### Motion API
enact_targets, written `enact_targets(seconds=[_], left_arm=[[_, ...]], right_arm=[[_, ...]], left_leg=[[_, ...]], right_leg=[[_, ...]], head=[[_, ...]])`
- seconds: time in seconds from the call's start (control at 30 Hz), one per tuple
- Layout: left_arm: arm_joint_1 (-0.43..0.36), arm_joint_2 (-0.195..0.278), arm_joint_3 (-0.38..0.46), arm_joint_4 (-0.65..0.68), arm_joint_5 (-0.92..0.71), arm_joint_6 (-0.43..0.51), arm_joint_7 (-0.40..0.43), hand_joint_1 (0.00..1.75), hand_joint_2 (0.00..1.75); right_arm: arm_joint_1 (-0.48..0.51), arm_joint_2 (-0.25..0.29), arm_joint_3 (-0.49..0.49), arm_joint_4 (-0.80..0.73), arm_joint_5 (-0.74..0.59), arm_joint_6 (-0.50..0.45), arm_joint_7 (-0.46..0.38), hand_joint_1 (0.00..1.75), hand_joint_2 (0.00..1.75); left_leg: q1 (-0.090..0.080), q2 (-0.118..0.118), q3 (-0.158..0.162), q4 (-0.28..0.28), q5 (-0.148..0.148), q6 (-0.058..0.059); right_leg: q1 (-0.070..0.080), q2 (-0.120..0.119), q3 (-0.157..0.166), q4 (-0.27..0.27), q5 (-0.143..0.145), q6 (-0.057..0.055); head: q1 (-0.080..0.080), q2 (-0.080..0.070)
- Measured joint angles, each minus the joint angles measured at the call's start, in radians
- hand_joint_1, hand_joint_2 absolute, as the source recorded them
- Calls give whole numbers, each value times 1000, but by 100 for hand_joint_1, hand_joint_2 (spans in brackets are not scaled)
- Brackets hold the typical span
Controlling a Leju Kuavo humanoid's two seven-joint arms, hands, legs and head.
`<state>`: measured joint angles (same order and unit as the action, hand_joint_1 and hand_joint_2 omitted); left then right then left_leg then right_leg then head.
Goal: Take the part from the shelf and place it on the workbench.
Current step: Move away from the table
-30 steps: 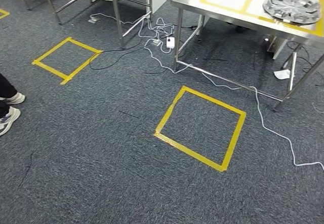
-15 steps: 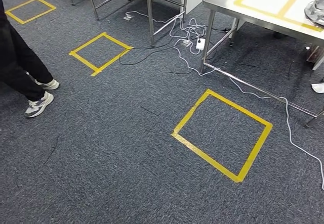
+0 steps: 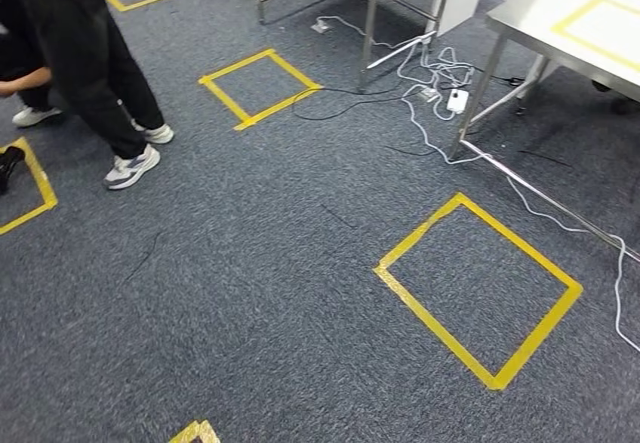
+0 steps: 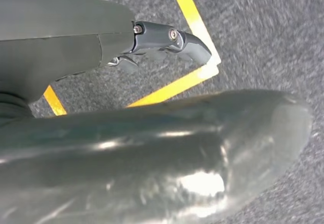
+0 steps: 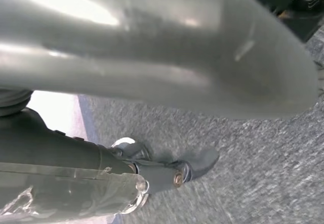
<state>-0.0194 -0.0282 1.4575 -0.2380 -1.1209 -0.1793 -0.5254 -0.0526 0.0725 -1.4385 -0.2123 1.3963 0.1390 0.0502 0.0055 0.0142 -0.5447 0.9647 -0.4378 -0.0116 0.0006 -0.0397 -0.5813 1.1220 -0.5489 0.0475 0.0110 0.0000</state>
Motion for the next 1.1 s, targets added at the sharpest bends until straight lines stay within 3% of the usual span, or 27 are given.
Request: enact_targets(seconds=[0.07,0.1,0.13,0.2,0.23,0.27,0.33,0.4,0.47,0.53,0.57,0.6,0.63,0.7,0.77,0.8,0.83,0.9,0.97,1.03,1.1], left_arm=[[-1,0,3,0,1,-1,0,0,0],[-1,0,5,0,2,-1,1,0,0],[1,0,7,0,2,-2,2,0,0],[5,-3,10,0,-1,-1,8,0,0],[6,-4,11,0,-5,0,12,0,0],[6,-5,11,0,-10,2,16,0,0],[9,-6,11,0,-19,6,23,0,0],[16,-7,11,0,-24,9,28,0,0],[20,-9,10,0,-28,11,32,0,0],[17,-10,10,0,-36,18,40,0,0],[16,-10,10,0,-42,23,46,0,0],[16,-10,9,0,-52,30,55,0,0],[17,-8,7,0,-65,38,66,0,0],[20,-3,-3,0,-92,55,93,0,0],[17,3,-16,0,-117,73,123,0,0],[14,6,-23,0,-127,81,138,0,0],[11,8,-29,0,-136,88,152,0,0],[11,13,-39,0,-152,95,176,0,0],[13,18,-49,0,-168,95,203,0,0],[12,24,-60,0,-186,89,244,0,0],[11,31,-69,0,-201,80,291,0,0]], right_arm=[[5,-3,0,0,2,0,2,0,0],[7,-6,1,0,4,-1,3,0,0],[8,-8,2,0,6,-2,3,0,0],[9,-15,5,0,10,-2,3,0,0],[8,-18,7,0,11,-2,3,0,0],[8,-21,9,0,12,-1,3,0,0],[8,-25,12,0,14,-1,3,0,0],[7,-28,14,0,14,-1,3,0,0],[6,-30,16,0,15,-1,2,0,0],[10,-32,16,0,15,-1,3,0,0],[12,-33,17,0,15,-2,3,0,0],[13,-35,17,0,15,-3,3,0,0],[13,-36,17,0,15,-4,4,0,0],[10,-38,18,0,15,-4,3,0,0],[8,-41,18,-1,13,-4,2,0,0],[8,-43,18,-1,12,-4,2,0,0],[7,-45,18,-1,11,-4,2,0,0],[4,-46,19,-1,10,-3,2,0,0],[2,-45,20,0,10,-2,2,0,0],[3,-45,22,0,11,0,4,0,0],[6,-45,24,0,13,2,6,0,0]], left_leg=[[-1,-24,-5,0,3,4],[-1,-37,-6,1,4,5],[-1,-50,-6,1,5,5],[0,-76,-5,1,8,1],[-1,-87,-5,2,9,-2],[-1,-98,-7,3,11,-6],[1,-118,-13,2,15,-19],[5,-126,-19,1,19,-31],[4,-92,-41,41,-11,-39],[3,-45,-97,159,-82,-45],[4,-36,-128,226,-113,-49],[5,-31,-148,272,-127,-52],[5,-28,-151,284,-122,-54],[7,-12,-98,195,-66,-56],[7,35,-24,65,-16,-54],[6,50,-3,26,-6,-48],[5,54,3,10,-5,-42],[3,30,0,9,-5,-27],[4,11,-2,9,-2,-15],[4,-9,-4,9,1,-7],[2,-33,-5,9,1,-4]], right_leg=[[-1,32,-65,142,-61,3],[-1,36,-84,180,-67,2],[-1,38,-84,177,-54,1],[-3,56,-27,57,18,-3],[-5,79,9,-19,46,-5],[-7,97,37,-77,65,-7],[-6,113,56,-119,69,-13],[-4,91,58,-123,76,-26],[-6,68,61,-132,84,-38],[-6,41,60,-135,86,-43],[-5,27,59,-135,86,-44],[-5,13,58,-135,85,-44],[-5,0,58,-135,85,-43],[-6,-23,60,-135,82,-40],[-1,-43,62,-129,75,-31],[3,-53,63,-126,71,-26],[6,-62,63,-124,67,-21],[5,-76,69,-123,62,-14],[-1,-42,57,-86,32,-5],[-3,13,2,35,-35,-1],[-3,33,-66,169,-82,-4]], head=[[5,0],[5,0],[6,0],[6,0],[7,0],[8,0],[9,0],[8,0],[4,0],[-2,0],[-4,0],[-4,0],[-5,0],[-5,0],[-9,0],[-9,0],[-8,0],[-4,0],[-2,0],[2,0],[5,0]])
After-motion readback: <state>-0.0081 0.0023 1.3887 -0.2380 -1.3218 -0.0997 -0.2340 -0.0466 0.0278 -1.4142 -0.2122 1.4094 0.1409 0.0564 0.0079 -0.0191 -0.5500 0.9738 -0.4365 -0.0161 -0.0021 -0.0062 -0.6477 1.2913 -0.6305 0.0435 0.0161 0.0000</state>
